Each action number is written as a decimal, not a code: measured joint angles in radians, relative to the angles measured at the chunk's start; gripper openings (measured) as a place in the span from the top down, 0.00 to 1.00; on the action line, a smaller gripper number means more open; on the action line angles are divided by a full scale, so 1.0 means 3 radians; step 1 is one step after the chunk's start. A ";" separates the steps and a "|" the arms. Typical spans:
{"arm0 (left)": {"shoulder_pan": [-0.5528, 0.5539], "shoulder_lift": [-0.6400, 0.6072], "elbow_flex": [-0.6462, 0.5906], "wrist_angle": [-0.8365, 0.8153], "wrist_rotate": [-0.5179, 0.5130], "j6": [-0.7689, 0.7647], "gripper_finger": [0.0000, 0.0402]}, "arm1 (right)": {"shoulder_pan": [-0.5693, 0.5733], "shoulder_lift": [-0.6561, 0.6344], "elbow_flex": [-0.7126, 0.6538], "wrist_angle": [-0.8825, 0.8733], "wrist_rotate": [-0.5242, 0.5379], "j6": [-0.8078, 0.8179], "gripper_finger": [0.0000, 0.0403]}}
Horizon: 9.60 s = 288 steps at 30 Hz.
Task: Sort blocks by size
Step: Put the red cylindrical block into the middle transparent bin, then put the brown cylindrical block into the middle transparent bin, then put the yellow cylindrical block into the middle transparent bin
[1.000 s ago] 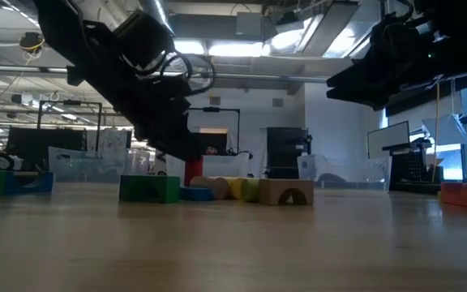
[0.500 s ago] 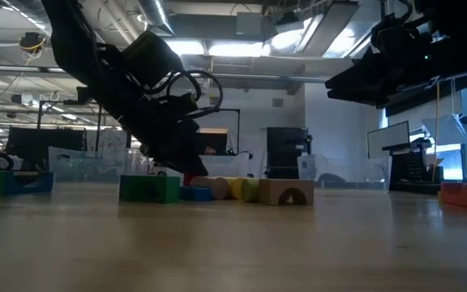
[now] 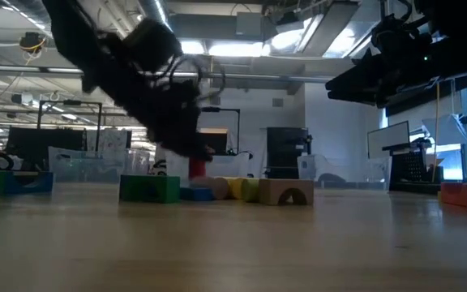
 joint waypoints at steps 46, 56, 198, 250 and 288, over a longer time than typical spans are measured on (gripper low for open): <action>0.1840 0.0582 0.1530 -0.1609 0.0529 0.1047 0.66 | -0.0001 0.0000 0.0000 -0.0037 0.0230 -0.0007 0.48; 0.1840 0.0621 0.1530 -0.1611 0.0528 0.1019 0.54 | -0.0001 0.0000 0.0000 -0.0041 0.0234 -0.0008 0.48; 0.1642 0.0417 0.1497 -0.1434 0.1021 0.1542 0.64 | 0.0000 0.0000 -0.0001 -0.0287 0.0488 0.0124 0.48; -0.0454 0.0497 0.1502 -0.2376 0.1330 0.1784 0.48 | 0.0000 0.0000 -0.0001 -0.0272 0.0362 0.0066 0.48; -0.0242 0.0903 0.1503 -0.2484 0.1159 0.1947 0.68 | -0.0001 0.0001 -0.0004 -0.0297 0.0462 -0.0012 0.48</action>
